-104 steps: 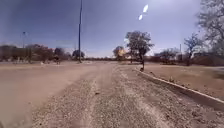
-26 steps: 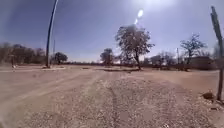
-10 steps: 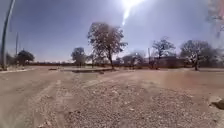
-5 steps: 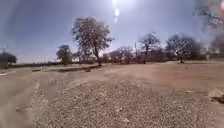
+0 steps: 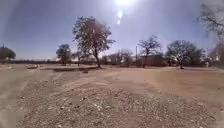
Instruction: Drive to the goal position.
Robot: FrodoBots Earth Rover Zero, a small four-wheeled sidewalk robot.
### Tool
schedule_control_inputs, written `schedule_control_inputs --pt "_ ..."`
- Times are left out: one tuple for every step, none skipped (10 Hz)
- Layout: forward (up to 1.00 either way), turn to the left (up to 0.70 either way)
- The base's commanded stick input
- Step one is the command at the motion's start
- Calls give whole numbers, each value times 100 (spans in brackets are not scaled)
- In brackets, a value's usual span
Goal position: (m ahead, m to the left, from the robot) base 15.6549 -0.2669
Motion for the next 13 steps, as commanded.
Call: schedule_control_inputs --pt "100 0" --pt "100 0" --pt "100 0" --pt "100 0" --pt "100 0" --pt "100 0" --pt "100 0" --pt "100 -13" --pt "100 -27" --pt "100 -27" --pt "100 -27" --pt "100 -27" --pt "100 -27"
